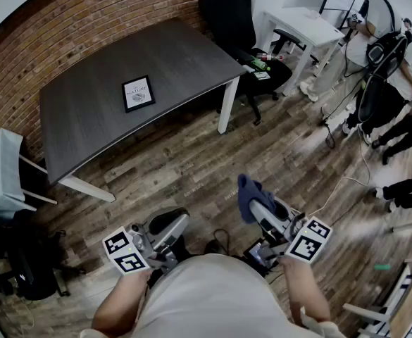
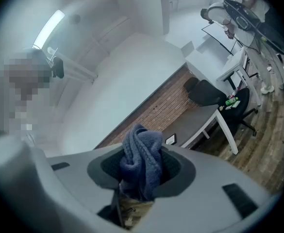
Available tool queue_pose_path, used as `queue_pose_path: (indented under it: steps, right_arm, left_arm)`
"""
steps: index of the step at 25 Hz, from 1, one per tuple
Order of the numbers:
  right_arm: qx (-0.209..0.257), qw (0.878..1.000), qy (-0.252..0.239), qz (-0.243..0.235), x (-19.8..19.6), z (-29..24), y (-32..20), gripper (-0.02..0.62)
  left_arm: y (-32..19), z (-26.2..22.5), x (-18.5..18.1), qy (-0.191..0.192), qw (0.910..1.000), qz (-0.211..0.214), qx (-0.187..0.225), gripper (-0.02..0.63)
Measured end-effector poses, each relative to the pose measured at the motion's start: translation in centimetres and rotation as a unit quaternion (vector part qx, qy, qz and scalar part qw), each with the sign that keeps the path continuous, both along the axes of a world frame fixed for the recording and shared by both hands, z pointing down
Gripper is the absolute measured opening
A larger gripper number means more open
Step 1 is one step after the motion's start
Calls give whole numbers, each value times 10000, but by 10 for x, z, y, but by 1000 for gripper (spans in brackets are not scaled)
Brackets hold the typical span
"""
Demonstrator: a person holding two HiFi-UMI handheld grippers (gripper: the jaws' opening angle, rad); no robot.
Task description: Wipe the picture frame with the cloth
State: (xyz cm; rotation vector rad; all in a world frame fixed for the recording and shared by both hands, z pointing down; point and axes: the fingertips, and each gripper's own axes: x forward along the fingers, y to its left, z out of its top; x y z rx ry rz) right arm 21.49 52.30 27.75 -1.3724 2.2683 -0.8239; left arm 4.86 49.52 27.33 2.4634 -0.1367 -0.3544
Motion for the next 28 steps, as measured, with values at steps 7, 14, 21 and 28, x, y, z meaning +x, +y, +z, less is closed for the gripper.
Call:
queue_pose_path:
  steps: [7,14,21,28]
  right_arm:
    - [-14,10000,-23,-10,1,6,-3,146]
    - [-63,10000,8,-52,4,5,-12,146]
    - [-208,9997,14,120,16,14,-16,144]
    - [-191,9994,-136,258,29,11,-22,132]
  left_arm:
    - [0,5,-5,-90,9999,-108,18,52]
    - [-3,5,-8,-109,9996,-274,-27,52]
    - [-4,11,-5,-150,9993,-331,-89,52]
    - [-12,14,4,-216,9994,-239,-126,52]
